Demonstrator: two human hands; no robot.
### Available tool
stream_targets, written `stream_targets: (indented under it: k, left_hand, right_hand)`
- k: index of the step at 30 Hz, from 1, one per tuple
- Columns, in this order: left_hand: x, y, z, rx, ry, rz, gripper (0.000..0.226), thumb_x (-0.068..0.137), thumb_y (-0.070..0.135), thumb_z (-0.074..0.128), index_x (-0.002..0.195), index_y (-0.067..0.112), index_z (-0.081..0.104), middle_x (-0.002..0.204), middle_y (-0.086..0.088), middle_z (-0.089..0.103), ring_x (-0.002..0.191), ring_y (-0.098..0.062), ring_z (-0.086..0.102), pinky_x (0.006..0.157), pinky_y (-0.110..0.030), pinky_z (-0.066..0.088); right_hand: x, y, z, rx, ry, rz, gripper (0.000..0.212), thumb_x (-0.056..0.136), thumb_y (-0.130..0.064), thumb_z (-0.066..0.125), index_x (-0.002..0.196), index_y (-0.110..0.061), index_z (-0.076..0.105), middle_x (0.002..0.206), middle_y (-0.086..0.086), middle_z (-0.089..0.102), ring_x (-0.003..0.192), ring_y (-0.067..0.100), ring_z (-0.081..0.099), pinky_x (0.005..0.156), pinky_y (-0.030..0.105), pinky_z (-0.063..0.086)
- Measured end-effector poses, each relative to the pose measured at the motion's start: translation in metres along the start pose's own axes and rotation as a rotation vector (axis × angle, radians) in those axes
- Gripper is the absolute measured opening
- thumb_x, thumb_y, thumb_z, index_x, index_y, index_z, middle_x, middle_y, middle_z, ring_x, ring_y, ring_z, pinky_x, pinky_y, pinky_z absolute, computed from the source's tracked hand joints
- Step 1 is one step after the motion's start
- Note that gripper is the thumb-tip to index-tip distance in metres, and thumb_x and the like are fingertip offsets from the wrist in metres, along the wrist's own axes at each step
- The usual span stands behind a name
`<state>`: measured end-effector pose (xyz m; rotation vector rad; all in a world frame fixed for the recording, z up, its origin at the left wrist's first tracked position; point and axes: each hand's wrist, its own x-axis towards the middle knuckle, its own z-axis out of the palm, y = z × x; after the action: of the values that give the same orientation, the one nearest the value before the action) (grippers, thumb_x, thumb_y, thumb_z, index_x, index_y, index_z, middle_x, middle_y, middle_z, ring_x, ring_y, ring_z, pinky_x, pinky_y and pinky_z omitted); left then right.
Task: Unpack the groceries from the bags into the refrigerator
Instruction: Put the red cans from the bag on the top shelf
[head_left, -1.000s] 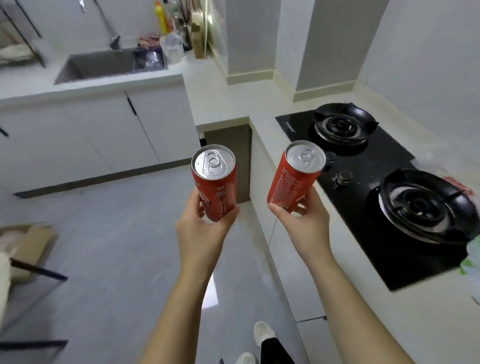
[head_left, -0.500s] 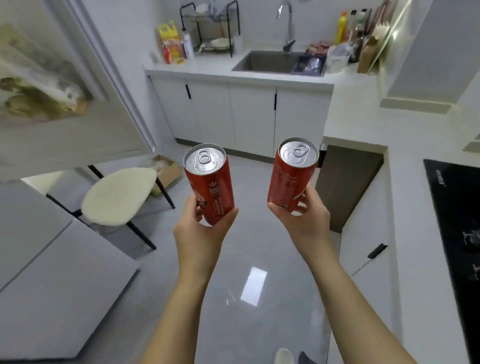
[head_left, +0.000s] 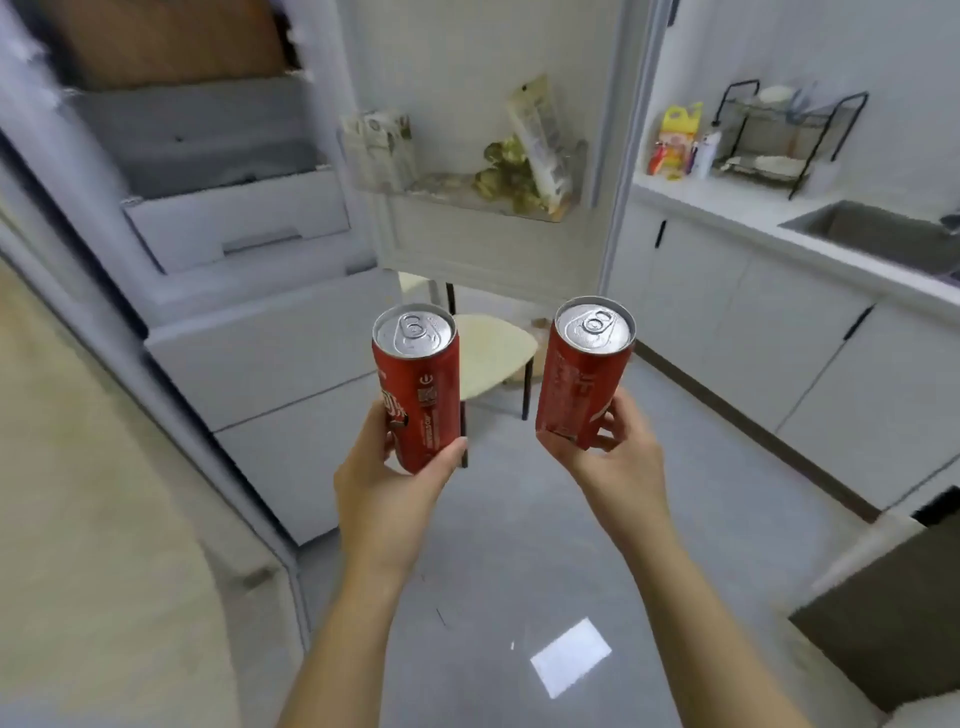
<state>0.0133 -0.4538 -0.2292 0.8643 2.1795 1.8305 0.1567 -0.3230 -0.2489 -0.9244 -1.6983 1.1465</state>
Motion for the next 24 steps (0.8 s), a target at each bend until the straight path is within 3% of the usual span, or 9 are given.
stream_targets:
  k: [4, 9, 12, 15, 18, 21, 24]
  left_hand:
    - [-0.001, -0.005, -0.026, 0.032, 0.179, -0.020, 0.052, 0.070, 0.026, 0.085, 0.116, 0.034, 0.061, 0.092, 0.027, 0.067, 0.091, 0.014, 0.059, 0.069, 0.003, 0.040]
    - [-0.011, -0.003, -0.042, 0.095, 0.366, -0.049, 0.061, 0.068, 0.026, 0.086, 0.123, 0.028, 0.061, 0.096, 0.025, 0.067, 0.090, 0.016, 0.059, 0.082, -0.006, 0.047]
    - [-0.023, 0.000, -0.046, 0.130, 0.462, -0.063, 0.063, 0.068, 0.026, 0.086, 0.125, 0.027, 0.061, 0.092, 0.024, 0.068, 0.088, 0.017, 0.059, 0.073, 0.001, 0.042]
    - [-0.034, 0.003, -0.051, 0.117, 0.499, -0.065, 0.055, 0.069, 0.022, 0.085, 0.119, 0.026, 0.063, 0.087, 0.028, 0.068, 0.084, 0.012, 0.062, 0.068, 0.000, 0.042]
    - [-0.036, 0.013, -0.056, 0.111, 0.505, -0.037, 0.052, 0.070, 0.021, 0.085, 0.118, 0.025, 0.063, 0.089, 0.032, 0.066, 0.082, 0.012, 0.062, 0.067, -0.001, 0.043]
    - [-0.030, 0.026, -0.065, 0.092, 0.503, 0.010, 0.058, 0.070, 0.022, 0.085, 0.123, 0.026, 0.062, 0.089, 0.024, 0.070, 0.085, 0.010, 0.063, 0.069, 0.000, 0.042]
    - [-0.023, 0.042, -0.077, 0.092, 0.497, 0.077, 0.069, 0.069, 0.025, 0.085, 0.132, 0.031, 0.056, 0.103, 0.014, 0.070, 0.094, 0.004, 0.063, 0.079, -0.005, 0.046]
  right_hand:
    - [0.014, -0.014, 0.034, 0.038, -0.171, -0.061, 0.057, 0.072, -0.022, 0.086, 0.122, -0.031, 0.060, 0.100, -0.016, 0.068, 0.092, 0.005, 0.063, 0.074, 0.017, 0.053]
    - [0.025, -0.022, 0.060, 0.100, -0.350, -0.083, 0.054, 0.071, -0.021, 0.085, 0.119, -0.030, 0.062, 0.096, -0.016, 0.070, 0.090, 0.005, 0.065, 0.078, 0.020, 0.053]
    - [0.026, -0.023, 0.066, 0.114, -0.439, -0.106, 0.050, 0.070, -0.021, 0.085, 0.114, -0.032, 0.063, 0.095, -0.015, 0.070, 0.090, 0.007, 0.065, 0.079, 0.023, 0.052]
    - [0.023, -0.024, 0.067, 0.131, -0.495, -0.119, 0.048, 0.071, -0.018, 0.084, 0.112, -0.034, 0.064, 0.095, -0.014, 0.070, 0.090, 0.007, 0.064, 0.076, 0.018, 0.051]
    - [0.022, -0.031, 0.067, 0.143, -0.516, -0.151, 0.044, 0.071, -0.017, 0.083, 0.108, -0.033, 0.065, 0.092, -0.011, 0.069, 0.087, 0.011, 0.063, 0.075, 0.021, 0.052]
    - [0.024, -0.044, 0.070, 0.140, -0.531, -0.200, 0.047, 0.071, -0.016, 0.084, 0.111, -0.032, 0.065, 0.090, -0.013, 0.069, 0.087, 0.008, 0.063, 0.072, 0.018, 0.051]
    - [0.026, -0.066, 0.076, 0.148, -0.544, -0.257, 0.053, 0.070, -0.019, 0.084, 0.118, -0.030, 0.064, 0.093, -0.017, 0.070, 0.092, 0.005, 0.063, 0.074, 0.016, 0.051]
